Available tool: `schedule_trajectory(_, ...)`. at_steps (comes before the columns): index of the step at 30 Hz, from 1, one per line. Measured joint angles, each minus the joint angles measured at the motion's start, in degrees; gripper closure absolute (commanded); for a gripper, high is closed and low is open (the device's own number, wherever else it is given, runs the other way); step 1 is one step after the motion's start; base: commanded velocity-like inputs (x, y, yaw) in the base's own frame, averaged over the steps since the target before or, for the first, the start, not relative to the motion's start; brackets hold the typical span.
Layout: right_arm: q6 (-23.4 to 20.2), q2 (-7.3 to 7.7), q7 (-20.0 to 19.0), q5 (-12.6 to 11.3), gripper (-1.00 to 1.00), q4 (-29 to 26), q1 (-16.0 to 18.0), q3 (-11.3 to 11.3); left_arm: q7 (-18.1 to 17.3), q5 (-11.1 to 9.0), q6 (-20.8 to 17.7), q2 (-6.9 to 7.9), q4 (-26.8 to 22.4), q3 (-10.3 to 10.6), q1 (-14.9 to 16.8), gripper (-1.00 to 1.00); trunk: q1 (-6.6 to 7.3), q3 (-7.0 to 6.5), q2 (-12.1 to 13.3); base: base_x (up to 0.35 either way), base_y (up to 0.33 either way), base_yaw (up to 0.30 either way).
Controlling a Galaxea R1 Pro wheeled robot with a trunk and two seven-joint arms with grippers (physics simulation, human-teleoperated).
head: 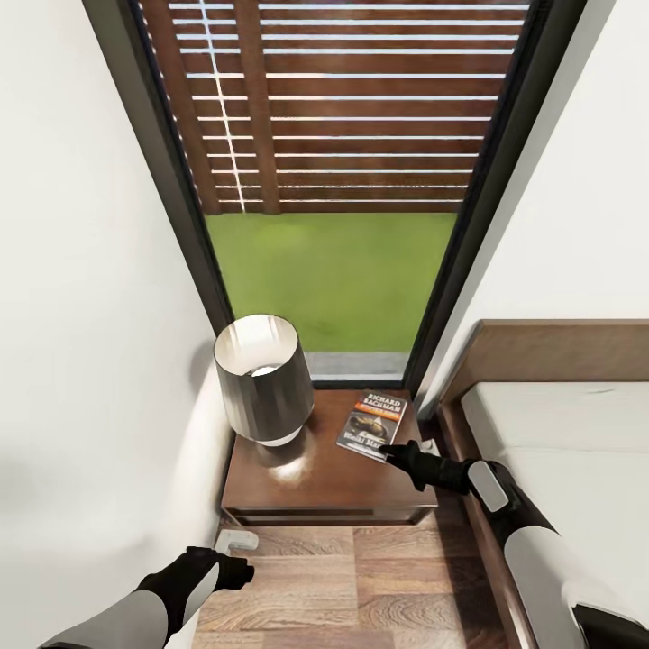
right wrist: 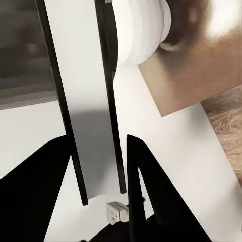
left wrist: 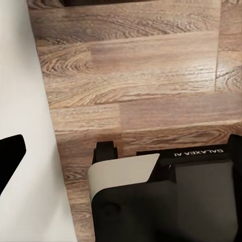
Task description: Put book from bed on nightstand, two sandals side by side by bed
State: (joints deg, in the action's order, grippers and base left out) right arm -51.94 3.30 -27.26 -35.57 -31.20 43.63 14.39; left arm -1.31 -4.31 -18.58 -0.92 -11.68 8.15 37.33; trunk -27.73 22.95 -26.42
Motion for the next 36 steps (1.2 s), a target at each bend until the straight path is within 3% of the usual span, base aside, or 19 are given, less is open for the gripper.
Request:
schedule_trajectory(11, -0.2, -0.02, 0.0, 0.0, 1.0, 0.0, 0.0, -1.3, 0.0, -0.1, 0.1, 0.0, 0.0, 0.0, 0.0, -1.0, 0.0, 0.01, 0.0, 0.0, 0.0, 0.0)
schedule_trajectory(36, -1.6, -0.1, 0.2, 0.0, 1.0, 0.0, 0.0, -1.7, 0.0, -0.1, 0.1, 0.02, 0.0, -0.1, 0.0, -1.0, -5.5, 4.51, -10.1, 0.0, 0.0, 0.0)
